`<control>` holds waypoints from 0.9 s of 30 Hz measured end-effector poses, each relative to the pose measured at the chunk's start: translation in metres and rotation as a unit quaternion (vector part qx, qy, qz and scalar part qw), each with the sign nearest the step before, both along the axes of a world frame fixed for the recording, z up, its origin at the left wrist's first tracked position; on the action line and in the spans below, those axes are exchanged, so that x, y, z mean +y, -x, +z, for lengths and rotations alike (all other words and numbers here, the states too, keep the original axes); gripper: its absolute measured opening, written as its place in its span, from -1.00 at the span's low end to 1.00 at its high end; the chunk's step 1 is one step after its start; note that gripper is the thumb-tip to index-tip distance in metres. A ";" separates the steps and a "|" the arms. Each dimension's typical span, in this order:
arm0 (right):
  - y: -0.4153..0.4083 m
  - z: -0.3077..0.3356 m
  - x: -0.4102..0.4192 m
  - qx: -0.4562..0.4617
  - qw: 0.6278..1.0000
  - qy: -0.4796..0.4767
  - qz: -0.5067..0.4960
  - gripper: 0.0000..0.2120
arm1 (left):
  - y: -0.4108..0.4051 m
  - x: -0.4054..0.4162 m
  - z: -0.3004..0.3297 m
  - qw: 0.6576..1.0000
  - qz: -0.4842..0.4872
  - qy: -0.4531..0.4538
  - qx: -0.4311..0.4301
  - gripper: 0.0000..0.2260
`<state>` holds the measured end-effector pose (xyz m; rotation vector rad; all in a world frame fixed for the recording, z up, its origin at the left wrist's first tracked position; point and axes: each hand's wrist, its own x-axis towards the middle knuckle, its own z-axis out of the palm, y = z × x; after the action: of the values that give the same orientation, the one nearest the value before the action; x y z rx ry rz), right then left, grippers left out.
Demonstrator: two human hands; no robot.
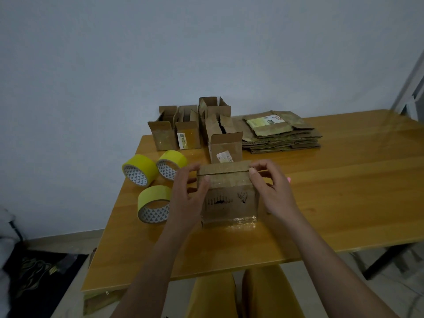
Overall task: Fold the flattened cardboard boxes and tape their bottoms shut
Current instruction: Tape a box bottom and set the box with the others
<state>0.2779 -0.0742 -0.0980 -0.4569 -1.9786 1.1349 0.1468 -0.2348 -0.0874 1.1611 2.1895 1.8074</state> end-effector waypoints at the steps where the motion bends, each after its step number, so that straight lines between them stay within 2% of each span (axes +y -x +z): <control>1: 0.001 -0.002 0.001 0.009 1.000 0.003 -0.011 -0.86 | 0.000 0.000 -0.002 1.000 0.003 -0.003 0.015 -0.66; 4: 0.004 -0.001 0.000 0.019 0.999 -0.028 -0.042 -0.72 | 0.000 0.001 -0.008 0.998 0.027 -0.019 0.044 -0.64; 6: 0.005 0.000 0.003 0.009 0.997 -0.057 -0.050 -0.72 | 0.000 0.004 -0.011 0.997 0.039 -0.024 0.061 -0.69; 11: 0.008 0.012 -0.002 -0.054 0.964 -0.228 -0.126 -0.75 | -0.003 0.011 -0.012 0.992 0.066 -0.006 0.108 -0.75; 15: 0.018 0.006 -0.023 -0.053 0.965 -0.252 -0.056 -0.70 | -0.006 0.012 -0.009 0.991 0.068 0.020 0.116 -0.70; 18: 0.021 0.000 -0.020 -0.049 0.965 -0.249 -0.060 -0.67 | -0.002 0.004 -0.006 0.990 0.049 0.052 0.118 -0.61; 20: 0.021 0.001 -0.019 -0.045 0.964 -0.256 -0.061 -0.67 | 0.003 -0.008 -0.007 0.987 0.093 0.045 0.121 -0.58; 23: 0.023 0.001 -0.020 -0.042 0.962 -0.262 -0.063 -0.67 | 0.005 -0.033 -0.012 0.965 0.235 -0.028 0.117 -0.81; 25: 0.024 0.000 -0.021 -0.039 0.962 -0.263 -0.068 -0.68 | 0.002 -0.044 -0.019 0.958 0.280 0.004 0.063 -0.86; 27: 0.025 -0.001 -0.021 -0.033 0.962 -0.262 -0.072 -0.68 | 0.001 -0.051 -0.033 0.956 0.282 0.082 0.014 -0.86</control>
<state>0.2526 -0.0956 -0.0987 -0.3497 -2.1610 0.4767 0.1462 -0.2856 -0.1206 0.5585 2.8313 1.7230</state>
